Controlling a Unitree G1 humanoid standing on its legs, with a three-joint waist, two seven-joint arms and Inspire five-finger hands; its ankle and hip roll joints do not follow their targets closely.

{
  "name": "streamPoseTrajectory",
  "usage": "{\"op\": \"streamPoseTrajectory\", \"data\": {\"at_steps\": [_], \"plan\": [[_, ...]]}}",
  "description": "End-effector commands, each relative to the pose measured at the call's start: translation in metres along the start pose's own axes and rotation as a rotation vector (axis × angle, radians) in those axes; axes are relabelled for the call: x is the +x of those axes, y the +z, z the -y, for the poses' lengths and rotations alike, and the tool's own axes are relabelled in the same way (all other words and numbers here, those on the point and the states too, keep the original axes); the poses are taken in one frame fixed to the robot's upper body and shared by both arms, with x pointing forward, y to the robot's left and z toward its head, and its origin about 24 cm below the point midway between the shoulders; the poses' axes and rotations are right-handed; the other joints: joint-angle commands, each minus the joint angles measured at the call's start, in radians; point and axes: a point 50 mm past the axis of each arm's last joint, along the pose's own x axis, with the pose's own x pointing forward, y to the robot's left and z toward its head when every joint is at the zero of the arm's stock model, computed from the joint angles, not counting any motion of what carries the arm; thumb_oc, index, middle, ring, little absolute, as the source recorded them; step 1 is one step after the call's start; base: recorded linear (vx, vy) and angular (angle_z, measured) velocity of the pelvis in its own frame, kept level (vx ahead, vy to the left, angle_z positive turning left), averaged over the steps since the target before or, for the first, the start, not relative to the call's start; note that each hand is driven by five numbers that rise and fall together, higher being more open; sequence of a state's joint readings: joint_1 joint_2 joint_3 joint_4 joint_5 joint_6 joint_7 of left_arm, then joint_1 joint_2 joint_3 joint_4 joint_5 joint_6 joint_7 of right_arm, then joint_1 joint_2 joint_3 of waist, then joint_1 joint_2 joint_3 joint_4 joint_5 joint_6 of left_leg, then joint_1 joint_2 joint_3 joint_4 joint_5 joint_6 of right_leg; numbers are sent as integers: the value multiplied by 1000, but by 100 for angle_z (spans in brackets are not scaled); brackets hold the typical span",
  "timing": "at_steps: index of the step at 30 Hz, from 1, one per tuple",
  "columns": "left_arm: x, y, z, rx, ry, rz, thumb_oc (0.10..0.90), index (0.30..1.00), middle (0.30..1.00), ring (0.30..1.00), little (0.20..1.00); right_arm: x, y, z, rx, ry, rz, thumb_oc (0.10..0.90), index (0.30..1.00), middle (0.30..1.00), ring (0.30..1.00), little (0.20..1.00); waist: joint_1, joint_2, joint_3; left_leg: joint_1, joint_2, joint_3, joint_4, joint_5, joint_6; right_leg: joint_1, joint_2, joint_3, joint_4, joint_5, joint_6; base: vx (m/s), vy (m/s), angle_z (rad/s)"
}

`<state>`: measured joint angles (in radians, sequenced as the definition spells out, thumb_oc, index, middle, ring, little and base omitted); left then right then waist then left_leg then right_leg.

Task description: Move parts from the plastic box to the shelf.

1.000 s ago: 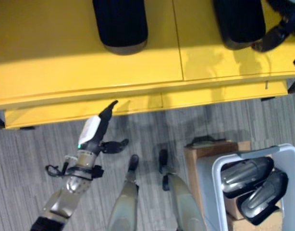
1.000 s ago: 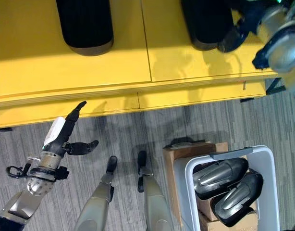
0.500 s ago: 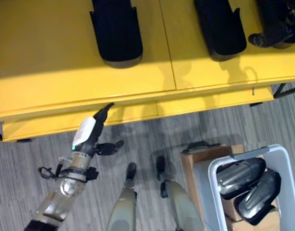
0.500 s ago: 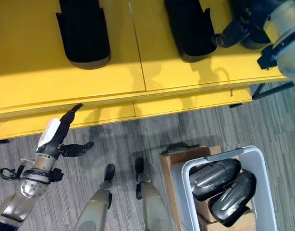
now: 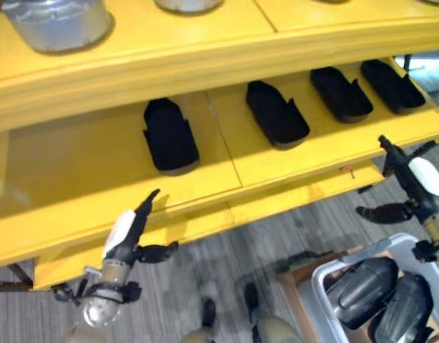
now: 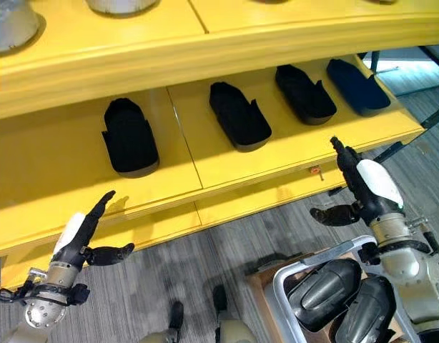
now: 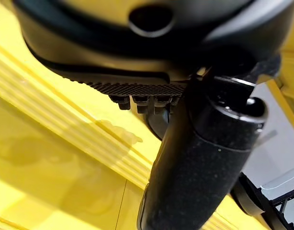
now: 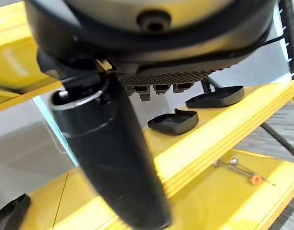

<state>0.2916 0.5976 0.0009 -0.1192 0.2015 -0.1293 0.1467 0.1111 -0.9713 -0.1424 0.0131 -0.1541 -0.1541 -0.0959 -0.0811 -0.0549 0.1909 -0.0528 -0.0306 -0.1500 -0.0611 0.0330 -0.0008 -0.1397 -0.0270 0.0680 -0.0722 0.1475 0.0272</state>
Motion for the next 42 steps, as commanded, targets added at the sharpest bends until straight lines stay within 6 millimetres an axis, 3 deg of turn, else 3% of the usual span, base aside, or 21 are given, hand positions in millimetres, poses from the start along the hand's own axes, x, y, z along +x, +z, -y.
{"op": "streamPoseTrajectory", "data": {"at_steps": [1,12,20,34,42], "plan": [[8,19,-15,53,47,136,900,1000,1000,1000,1000,32,27,46,-223,-113,149,900,1000,1000,1000,1000,18,-32,-126,21,27,-6,-26,-43,-1,-83,-16,22,153,-95,65,45,-106,-11],[15,22,-5,44,39,148,900,1000,1000,1000,1000,50,31,49,-531,2,173,900,1000,1000,1000,1000,35,-12,-54,6,40,-11,-26,-17,-13,-121,-4,8,221,-141,46,-21,-51,0],[21,27,0,44,45,170,900,1000,1000,1000,1000,61,30,47,-635,29,170,900,1000,1000,1000,1000,45,1,-13,-12,42,-26,-26,-1,-18,-137,-4,-11,249,-162,38,-26,-54,4],[32,41,5,55,63,239,900,1000,1000,1000,1000,84,59,54,-848,-11,279,900,1000,1000,1000,1000,48,28,37,-45,39,-37,-26,18,-26,-190,-7,-18,300,-185,28,-6,-30,5],[37,50,7,60,62,282,900,1000,1000,1000,1000,95,83,69,-917,-89,352,900,1000,1000,1000,1000,43,32,49,-53,35,-43,-26,16,-28,-217,-9,-15,326,-194,24,6,-4,1]]}}
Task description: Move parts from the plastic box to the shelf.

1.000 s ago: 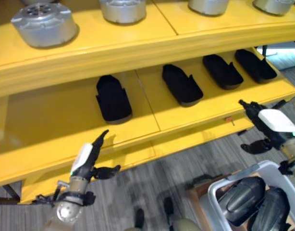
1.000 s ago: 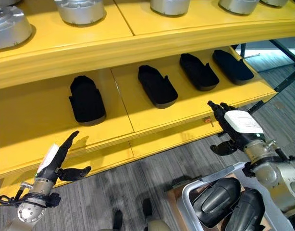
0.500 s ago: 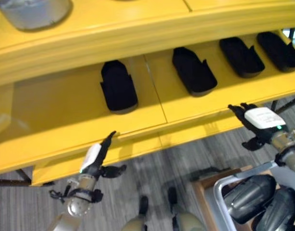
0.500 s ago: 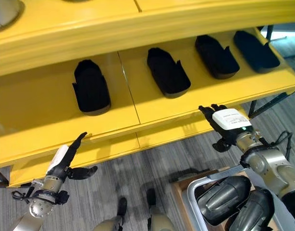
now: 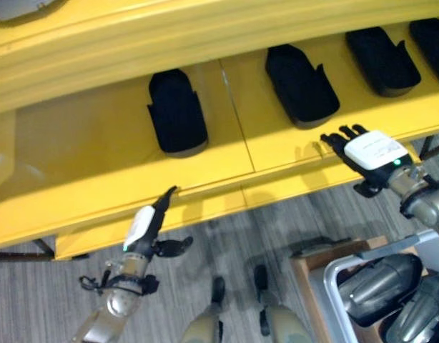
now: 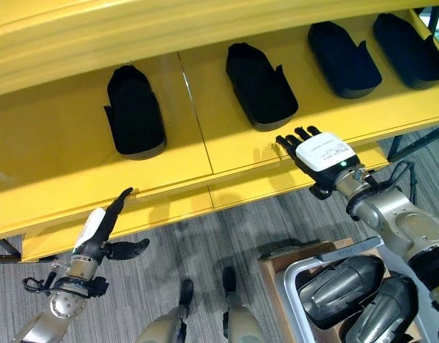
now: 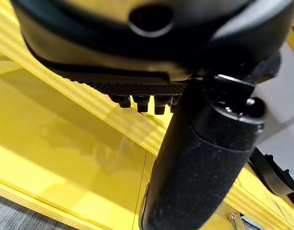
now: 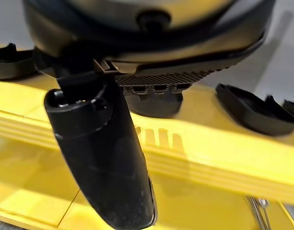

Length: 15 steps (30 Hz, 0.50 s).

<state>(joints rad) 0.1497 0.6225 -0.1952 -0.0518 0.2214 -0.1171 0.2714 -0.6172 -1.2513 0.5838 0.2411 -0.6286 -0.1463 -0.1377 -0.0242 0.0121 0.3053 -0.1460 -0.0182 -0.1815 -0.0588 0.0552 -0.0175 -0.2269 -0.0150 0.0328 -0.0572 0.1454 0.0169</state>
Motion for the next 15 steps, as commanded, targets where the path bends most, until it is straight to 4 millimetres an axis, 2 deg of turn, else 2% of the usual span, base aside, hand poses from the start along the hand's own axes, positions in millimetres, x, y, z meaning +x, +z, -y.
{"op": "streamPoseTrajectory", "data": {"at_steps": [1,9,15], "plan": [[17,31,-20,55,78,197,900,1000,1000,1000,1000,1,-25,57,-153,-191,-55,900,1000,1000,1000,1000,-13,-35,-65,39,22,-12,-29,-6,-12,-132,-22,21,313,-192,34,8,-8,5],[20,38,-24,51,104,224,900,1000,1000,1000,1000,5,-28,68,-162,-226,-71,900,1000,1000,1000,1000,-14,-28,-49,26,15,-23,-29,-5,-12,-163,-28,17,342,-202,28,8,-9,6],[21,39,-25,44,119,228,900,1000,1000,1000,1000,6,-34,64,-131,-232,-110,900,1000,1000,1000,1000,-6,-23,-39,12,9,-29,-29,-2,-11,-185,-32,16,362,-208,26,1,-2,1]]}}
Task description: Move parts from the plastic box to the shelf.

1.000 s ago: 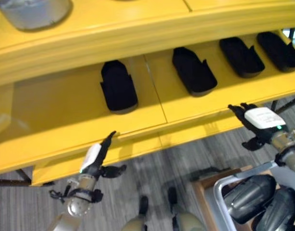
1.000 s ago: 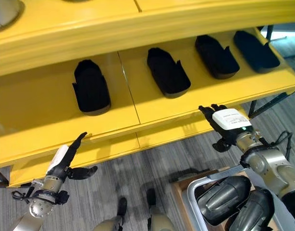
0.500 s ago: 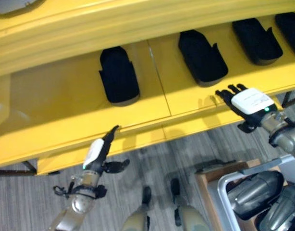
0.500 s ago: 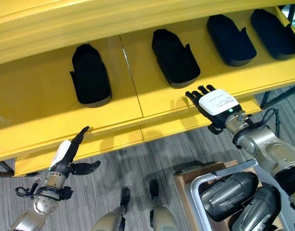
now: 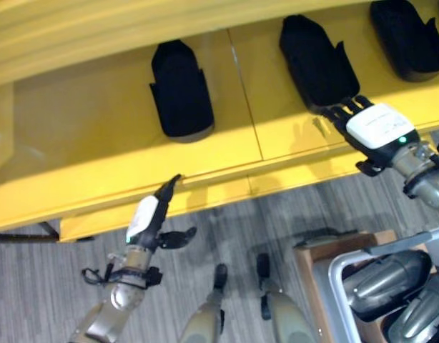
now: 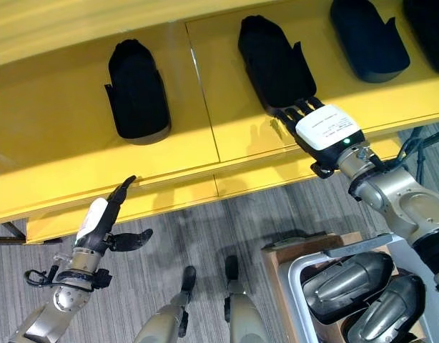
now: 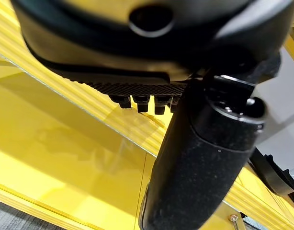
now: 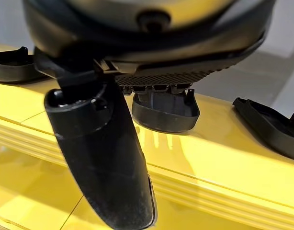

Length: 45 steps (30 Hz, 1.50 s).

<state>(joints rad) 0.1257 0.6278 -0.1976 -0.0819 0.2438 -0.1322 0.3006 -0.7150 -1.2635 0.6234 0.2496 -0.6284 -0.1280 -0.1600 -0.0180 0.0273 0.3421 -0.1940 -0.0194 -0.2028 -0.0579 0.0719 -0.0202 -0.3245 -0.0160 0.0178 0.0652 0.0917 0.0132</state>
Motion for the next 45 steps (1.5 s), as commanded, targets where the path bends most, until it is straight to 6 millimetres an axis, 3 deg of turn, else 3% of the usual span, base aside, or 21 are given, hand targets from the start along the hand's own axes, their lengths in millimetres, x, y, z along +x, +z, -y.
{"op": "streamPoseTrajectory", "data": {"at_steps": [1,13,29,45], "plan": [[18,25,-20,24,80,155,900,1000,1000,1000,1000,0,-31,39,-88,-151,-103,900,1000,1000,1000,1000,-12,-38,-74,58,9,-9,-29,-18,-9,-90,-32,32,243,-155,29,0,0,0],[18,27,-18,-6,99,159,900,1000,1000,1000,1000,0,-40,25,-25,-161,-191,900,1000,1000,1000,1000,-10,-24,-56,46,0,-15,-29,-19,-9,-116,-36,34,264,-156,30,-1,-4,3],[15,28,-22,-17,130,161,900,1000,1000,1000,1000,12,-32,36,-2,-224,-173,900,1000,1000,1000,1000,0,-21,-38,35,-3,-14,-29,-20,-7,-139,-38,37,277,-151,33,0,0,0],[16,26,-26,-20,141,157,900,1000,1000,1000,1000,17,-53,40,20,-232,-282,900,1000,1000,1000,1000,19,-25,-13,8,-9,-25,-29,-9,-10,-172,-40,30,287,-142,33,0,0,0]]}}
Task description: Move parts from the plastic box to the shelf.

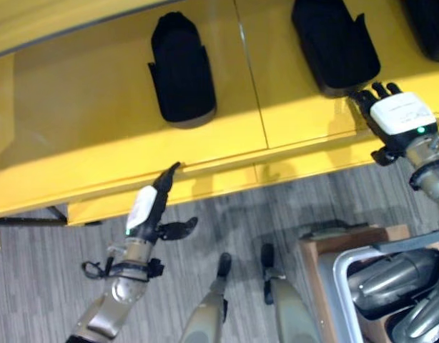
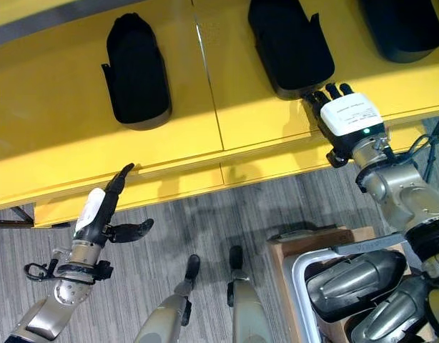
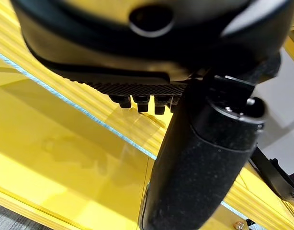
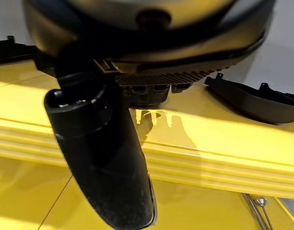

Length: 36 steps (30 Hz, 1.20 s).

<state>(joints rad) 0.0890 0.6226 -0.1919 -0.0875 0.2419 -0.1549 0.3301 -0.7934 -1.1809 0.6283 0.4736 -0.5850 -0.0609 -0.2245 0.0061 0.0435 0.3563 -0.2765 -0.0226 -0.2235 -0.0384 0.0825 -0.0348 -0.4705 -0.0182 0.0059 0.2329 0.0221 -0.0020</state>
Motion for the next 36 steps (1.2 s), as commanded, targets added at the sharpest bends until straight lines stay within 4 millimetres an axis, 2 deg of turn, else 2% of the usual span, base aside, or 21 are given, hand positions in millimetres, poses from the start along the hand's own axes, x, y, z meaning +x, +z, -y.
{"op": "streamPoseTrajectory", "data": {"at_steps": [1,10,36], "plan": [[10,17,-19,-7,85,101,900,1000,1000,1000,1000,16,-15,51,-22,-203,-58,900,1000,1000,1000,1000,-4,-41,-26,89,-6,-6,-49,-19,4,-30,-37,42,121,-72,48,0,0,0],[11,18,-21,-18,98,105,900,1000,1000,1000,1000,18,-28,54,-10,-208,-123,900,1000,1000,1000,1000,9,-41,-15,64,-15,-14,-49,-12,4,-52,-40,38,119,-62,49,0,0,0],[11,17,-28,-33,148,93,900,1000,1000,1000,1000,31,-8,70,16,-262,-65,900,1000,1000,1000,1000,33,-49,3,42,-21,-27,-49,-16,9,-81,-51,37,122,-56,53,1,3,1]]}}
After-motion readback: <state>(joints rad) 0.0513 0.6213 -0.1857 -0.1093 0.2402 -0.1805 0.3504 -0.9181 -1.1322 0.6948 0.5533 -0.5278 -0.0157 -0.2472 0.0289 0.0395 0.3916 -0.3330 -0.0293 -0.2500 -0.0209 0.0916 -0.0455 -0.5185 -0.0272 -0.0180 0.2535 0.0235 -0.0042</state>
